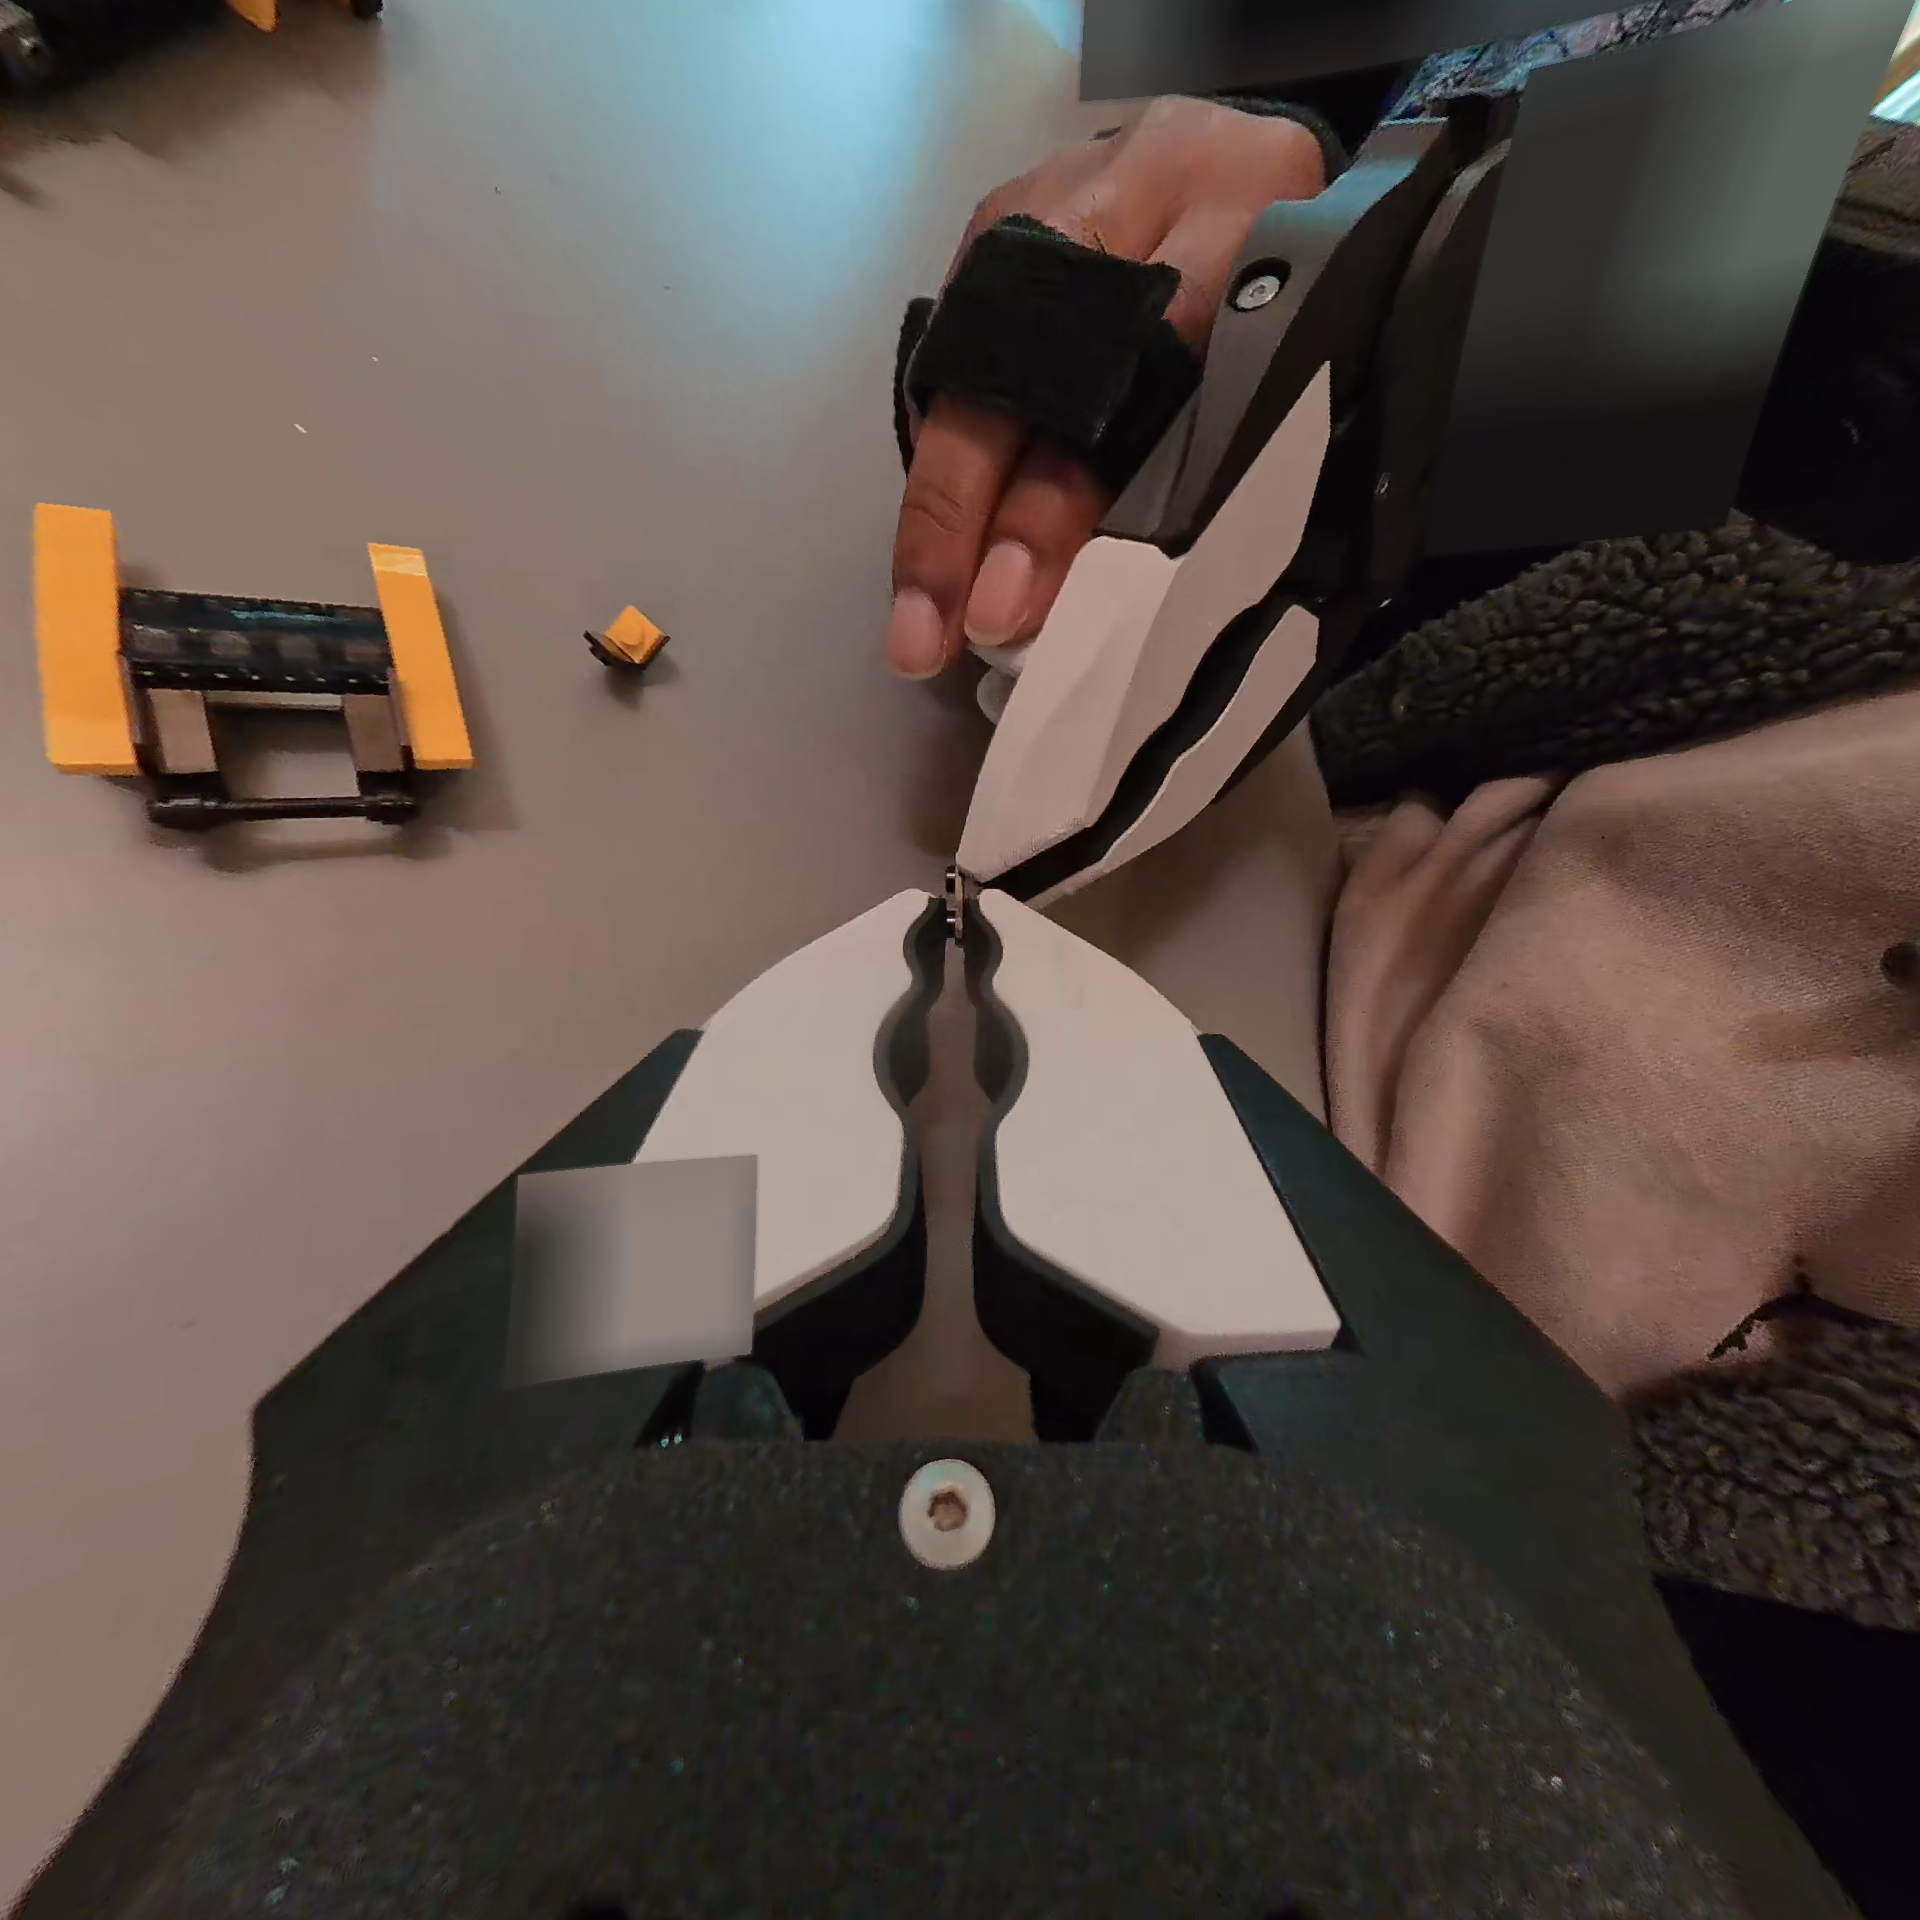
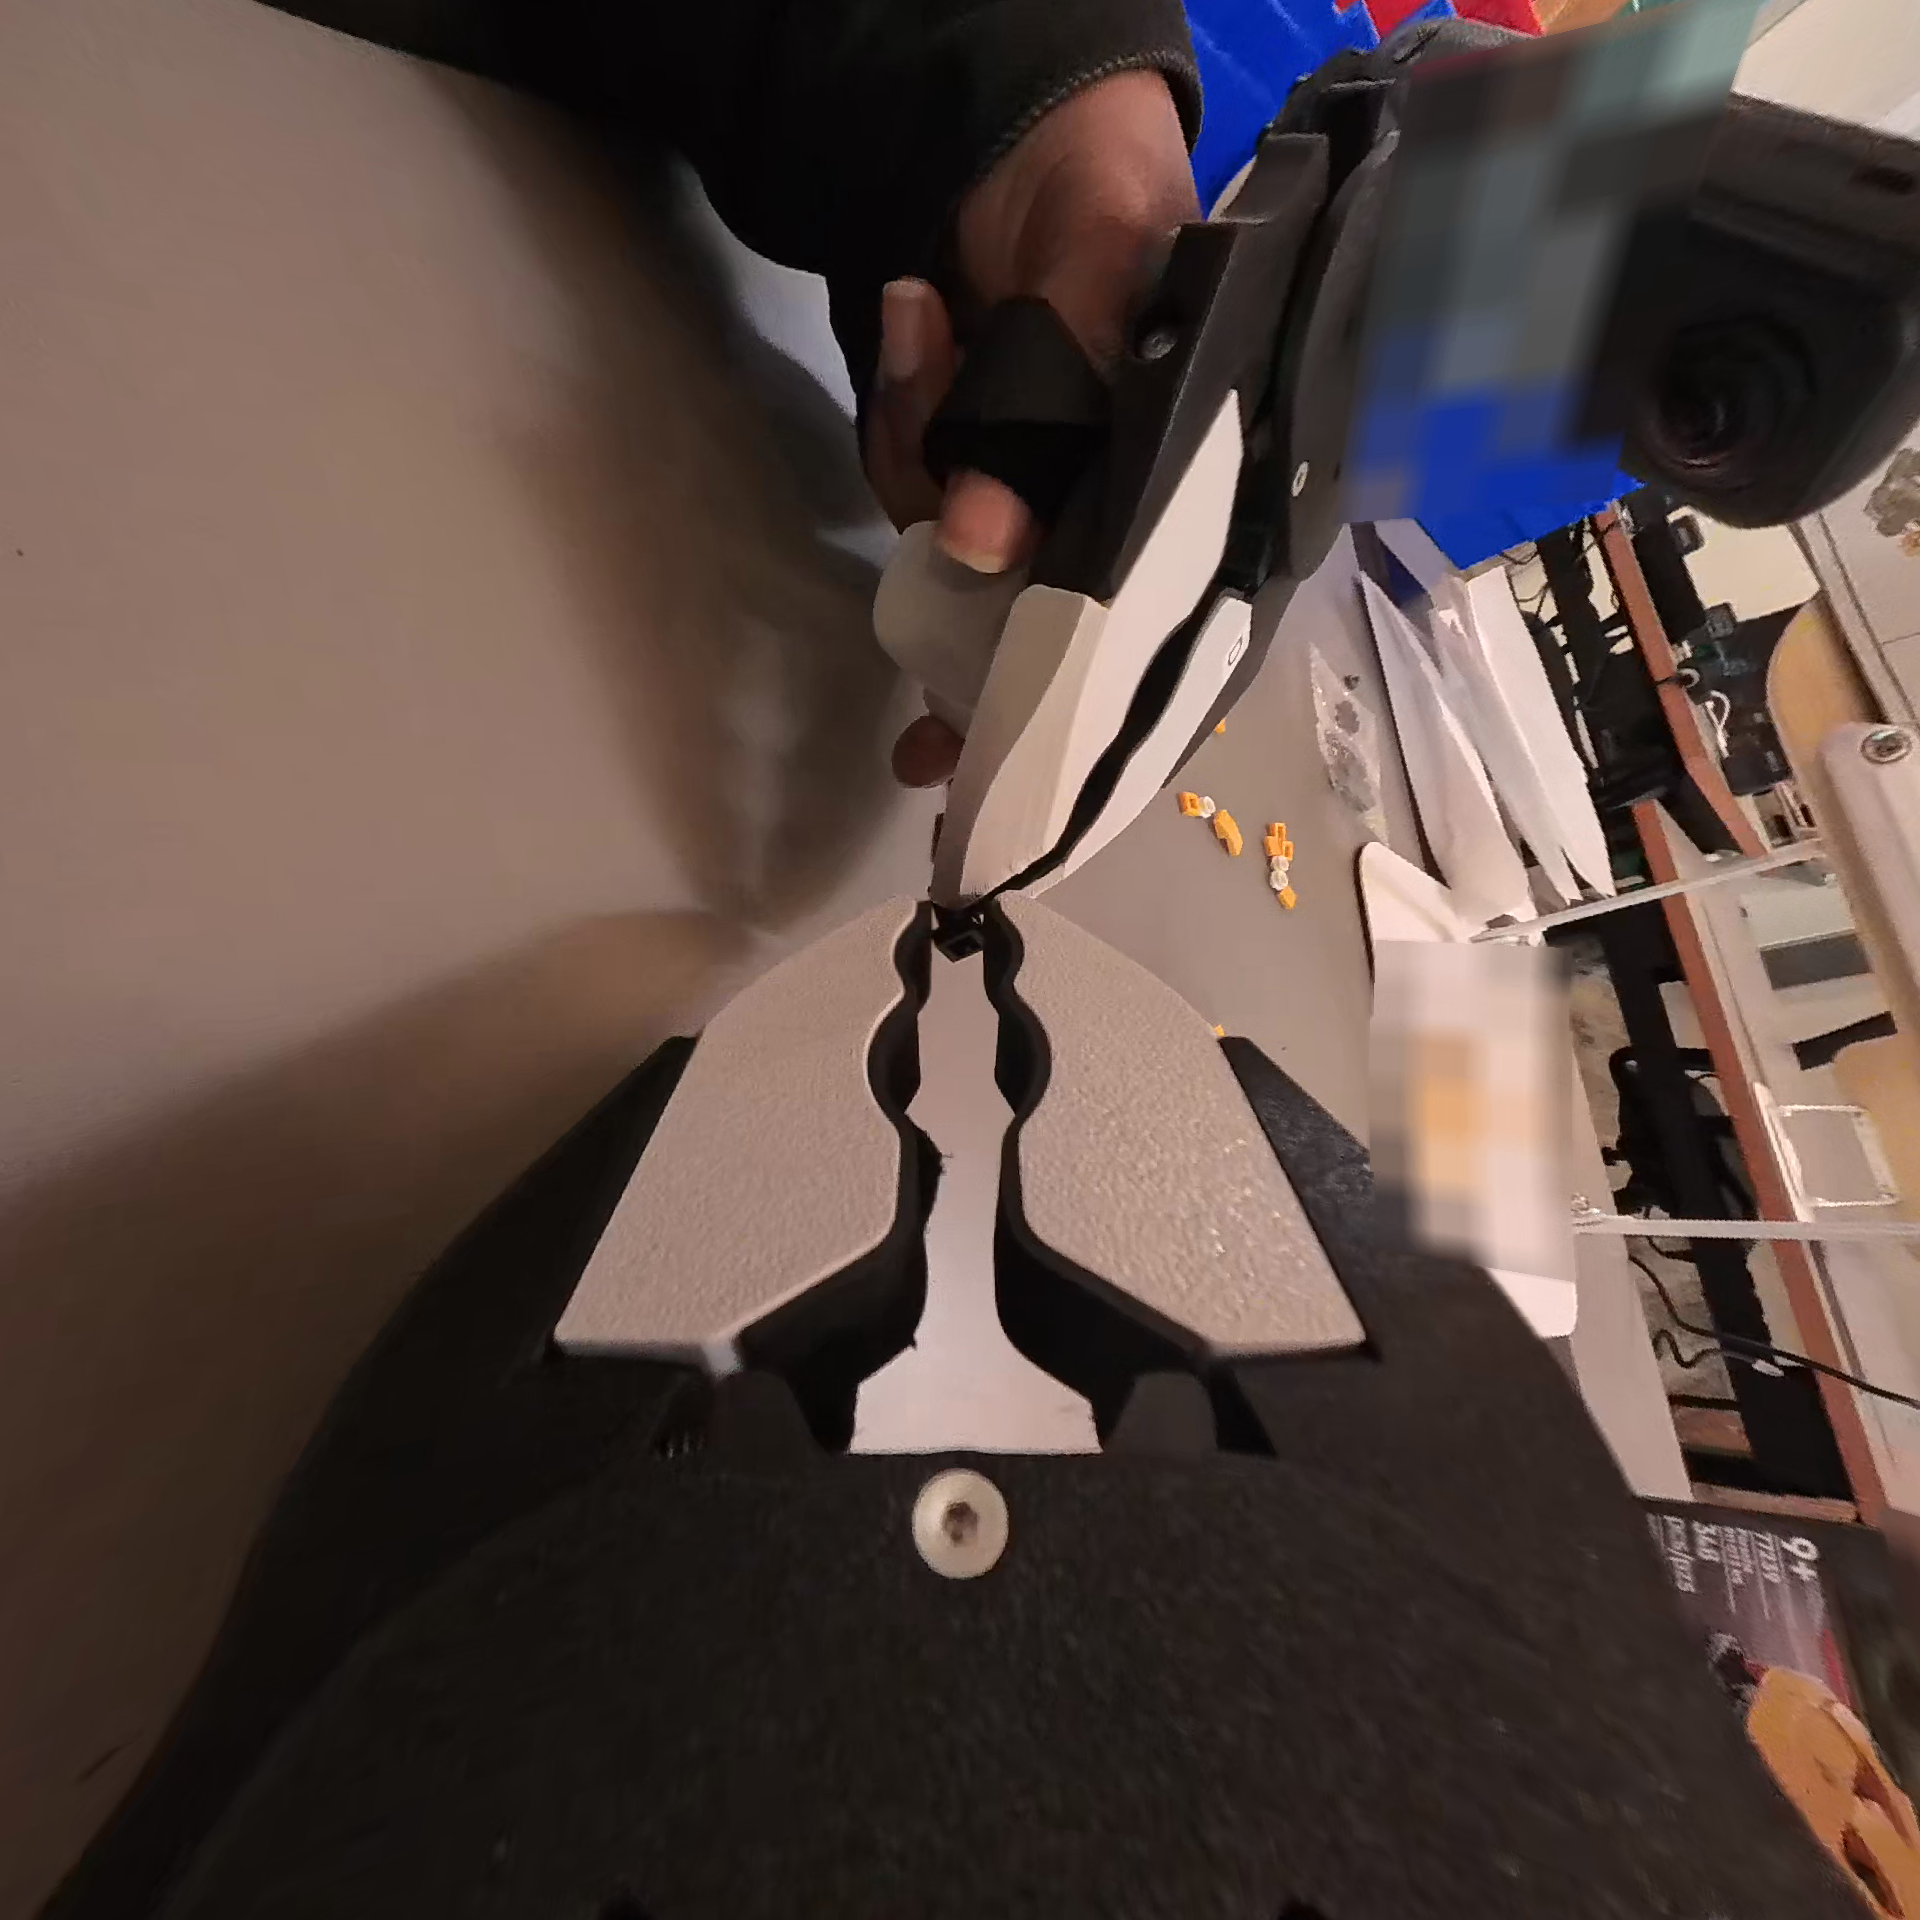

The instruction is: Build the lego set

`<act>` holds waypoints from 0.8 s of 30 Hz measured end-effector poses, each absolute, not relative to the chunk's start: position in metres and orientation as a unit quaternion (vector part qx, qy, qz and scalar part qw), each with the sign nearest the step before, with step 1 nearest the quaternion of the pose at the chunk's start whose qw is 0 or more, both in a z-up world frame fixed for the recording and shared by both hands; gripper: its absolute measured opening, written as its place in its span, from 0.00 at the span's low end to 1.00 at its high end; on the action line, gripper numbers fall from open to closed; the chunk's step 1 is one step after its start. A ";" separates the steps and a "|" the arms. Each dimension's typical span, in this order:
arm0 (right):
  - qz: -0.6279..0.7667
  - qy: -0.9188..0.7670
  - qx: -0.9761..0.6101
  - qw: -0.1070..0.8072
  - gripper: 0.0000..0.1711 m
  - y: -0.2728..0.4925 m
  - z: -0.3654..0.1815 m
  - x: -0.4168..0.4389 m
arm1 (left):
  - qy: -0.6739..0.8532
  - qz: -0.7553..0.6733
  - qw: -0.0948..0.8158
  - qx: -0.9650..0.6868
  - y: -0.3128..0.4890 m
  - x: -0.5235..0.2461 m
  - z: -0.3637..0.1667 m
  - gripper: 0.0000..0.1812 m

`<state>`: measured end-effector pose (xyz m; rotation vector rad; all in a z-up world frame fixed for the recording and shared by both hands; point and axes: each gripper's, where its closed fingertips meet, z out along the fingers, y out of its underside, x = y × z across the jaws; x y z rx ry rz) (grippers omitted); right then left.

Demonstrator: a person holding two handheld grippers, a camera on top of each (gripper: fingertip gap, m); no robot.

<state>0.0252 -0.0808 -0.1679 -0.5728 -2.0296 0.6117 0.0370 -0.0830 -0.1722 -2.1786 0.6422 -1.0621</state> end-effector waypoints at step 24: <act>0.591 -0.613 -0.395 0.344 0.05 -0.063 -0.092 0.028 | 0.295 -0.323 0.577 -0.690 -0.069 0.034 -0.092 0.08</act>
